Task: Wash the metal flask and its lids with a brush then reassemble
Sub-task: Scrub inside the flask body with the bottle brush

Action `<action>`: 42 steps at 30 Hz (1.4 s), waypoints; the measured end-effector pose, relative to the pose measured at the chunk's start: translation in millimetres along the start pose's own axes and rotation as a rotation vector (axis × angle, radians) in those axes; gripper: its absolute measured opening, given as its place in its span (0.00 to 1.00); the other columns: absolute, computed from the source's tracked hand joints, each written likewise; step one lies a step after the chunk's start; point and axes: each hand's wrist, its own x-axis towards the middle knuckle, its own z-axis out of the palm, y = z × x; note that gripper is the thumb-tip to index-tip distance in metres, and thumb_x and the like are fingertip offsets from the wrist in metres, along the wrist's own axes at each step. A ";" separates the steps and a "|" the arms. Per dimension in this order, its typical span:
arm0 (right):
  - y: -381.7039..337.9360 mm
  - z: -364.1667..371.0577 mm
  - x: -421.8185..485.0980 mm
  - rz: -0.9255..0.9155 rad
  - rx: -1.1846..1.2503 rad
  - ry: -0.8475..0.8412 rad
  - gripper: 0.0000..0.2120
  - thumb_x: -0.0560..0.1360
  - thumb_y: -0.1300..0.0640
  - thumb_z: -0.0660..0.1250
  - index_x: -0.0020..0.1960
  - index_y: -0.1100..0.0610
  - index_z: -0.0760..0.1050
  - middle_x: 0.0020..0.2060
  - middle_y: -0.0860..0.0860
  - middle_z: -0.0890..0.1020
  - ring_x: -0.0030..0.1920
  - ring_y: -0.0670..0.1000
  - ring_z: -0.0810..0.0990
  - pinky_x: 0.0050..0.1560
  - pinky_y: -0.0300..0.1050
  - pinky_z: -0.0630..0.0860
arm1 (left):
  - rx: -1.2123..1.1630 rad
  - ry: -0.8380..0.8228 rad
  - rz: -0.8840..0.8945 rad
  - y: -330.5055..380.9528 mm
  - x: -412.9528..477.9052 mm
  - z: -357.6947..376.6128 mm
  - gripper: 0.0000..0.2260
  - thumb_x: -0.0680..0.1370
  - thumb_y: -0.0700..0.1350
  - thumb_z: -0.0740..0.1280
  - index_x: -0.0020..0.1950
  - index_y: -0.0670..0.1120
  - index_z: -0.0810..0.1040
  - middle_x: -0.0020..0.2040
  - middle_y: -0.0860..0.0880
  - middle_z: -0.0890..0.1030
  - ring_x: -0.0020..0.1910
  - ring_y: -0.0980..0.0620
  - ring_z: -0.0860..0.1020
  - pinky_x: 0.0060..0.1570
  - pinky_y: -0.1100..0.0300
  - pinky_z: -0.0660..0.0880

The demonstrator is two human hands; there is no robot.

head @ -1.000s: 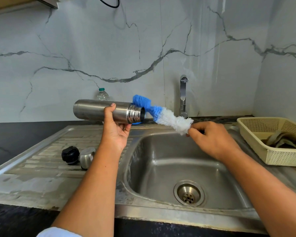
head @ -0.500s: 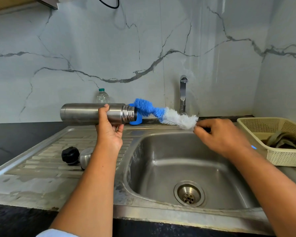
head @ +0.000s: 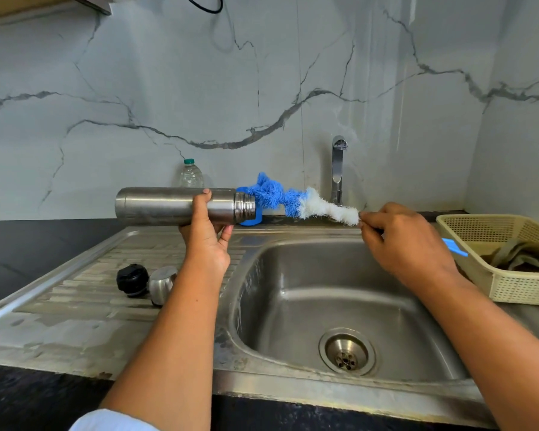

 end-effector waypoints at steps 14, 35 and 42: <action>0.4 0.6 -1.2 -0.047 -0.074 0.072 0.10 0.80 0.54 0.66 0.53 0.55 0.85 0.39 0.54 0.77 0.40 0.60 0.78 0.36 0.48 0.73 | 0.000 0.027 0.057 -0.4 -3.5 4.5 0.27 0.70 0.54 0.79 0.67 0.53 0.74 0.60 0.52 0.85 0.57 0.53 0.84 0.45 0.59 0.78; -10.3 -6.9 -6.1 0.083 -0.004 -0.086 0.12 0.81 0.50 0.62 0.51 0.51 0.84 0.43 0.51 0.77 0.45 0.58 0.76 0.41 0.50 0.74 | -0.110 0.055 0.058 2.6 -1.6 2.2 0.27 0.72 0.54 0.78 0.67 0.52 0.73 0.60 0.49 0.85 0.54 0.52 0.85 0.39 0.62 0.81; -3.8 -9.6 -5.3 0.111 0.025 -0.120 0.13 0.81 0.50 0.62 0.49 0.52 0.84 0.41 0.50 0.77 0.45 0.57 0.76 0.41 0.50 0.74 | -0.106 0.039 0.080 1.8 2.8 3.8 0.26 0.71 0.52 0.79 0.65 0.52 0.74 0.60 0.49 0.84 0.55 0.52 0.85 0.43 0.59 0.83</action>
